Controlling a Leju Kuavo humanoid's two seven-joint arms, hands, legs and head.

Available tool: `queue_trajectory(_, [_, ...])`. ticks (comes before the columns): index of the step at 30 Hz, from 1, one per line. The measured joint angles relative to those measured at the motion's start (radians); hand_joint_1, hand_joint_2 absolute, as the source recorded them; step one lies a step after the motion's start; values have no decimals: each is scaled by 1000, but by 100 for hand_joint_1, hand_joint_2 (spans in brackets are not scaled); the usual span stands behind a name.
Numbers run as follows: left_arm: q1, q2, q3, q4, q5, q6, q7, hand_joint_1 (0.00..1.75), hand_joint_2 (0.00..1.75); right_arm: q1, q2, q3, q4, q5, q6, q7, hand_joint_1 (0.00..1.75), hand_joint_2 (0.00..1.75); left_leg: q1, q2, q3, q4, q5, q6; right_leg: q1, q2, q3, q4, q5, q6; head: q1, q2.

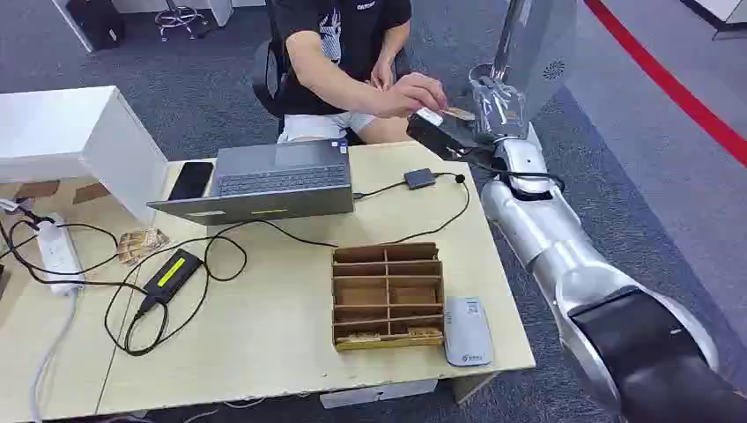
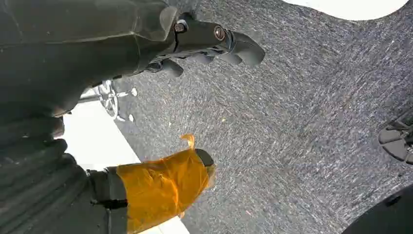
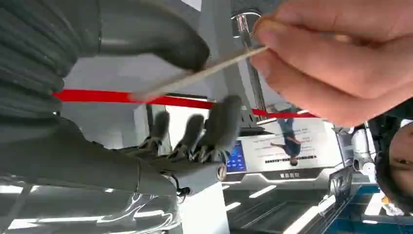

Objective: Pass the card to the sensor for recognition and then transmit it.

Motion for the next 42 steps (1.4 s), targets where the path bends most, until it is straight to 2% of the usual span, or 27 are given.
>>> queue_trajectory(11, [0, 0, 0, 0, 0, 1, 0, 0, 175, -11, 10, 1, -2, 3, 40, 1, 175, 175, 0, -1, 0, 0, 0, 0, 0, 0, 0, 0, 0, 0, 0, 0])
queue_trajectory(14, [0, 0, 0, 0, 2, 2, 0, 0, 175, -8, 10, 0, -10, -32, 36, -35, 175, 175, 0, 0, 0, 0, 0, 0, 0, 0, -1, 0, 0, 0, 0, 0])
queue_trajectory(17, [1, 0, 1, 0, 7, 3, 0, 0, 175, 24, 8, -16, -68, -116, 33, -99, 175, 175, 0, 0, 0, 0, 0, 0, 0, 0, -1, 0, 0, 0, 0, 0])
queue_trajectory(22, [9, -1, 14, 0, 21, 11, 4, 0, 175, 183, -26, -32, -311, -216, 35, -145, 175, 175, 0, -1, 0, 0, 0, -1, 0, 0, -1, -1, -1, 0, 0, 0])
queue_trajectory(26, [12, -2, 38, 0, 46, 25, 10, 0, 175, 369, -82, -39, -555, -227, 24, -157, 175, 175, 0, -3, -1, 0, -1, 0, 0, -3, -1, -2, -1, 1, 0, 0])
queue_trajectory(31, [21, -5, 77, 0, 80, 42, 21, 0, 175, 643, -159, -69, -796, -227, -32, -209, 175, 175, 0, -4, -2, 0, -3, 1, 0, -5, 0, -2, -3, 2, 0, 0])
queue_trajectory(37, [31, -10, 113, 0, 101, 59, 24, 0, 175, 858, -212, -116, -957, -201, -57, -240, 175, 175, 0, -4, -2, 0, -4, 1, 0, -5, 0, -2, -4, 2, 0, 0])
queue_trajectory(42, [36, -15, 137, 0, 109, 64, 24, 0, 175, 999, -258, -156, -1036, -167, -58, -241, 175, 175, 0, -5, -2, 0, -4, 1, 0, -6, -1, -2, -4, 2, 0, 0])
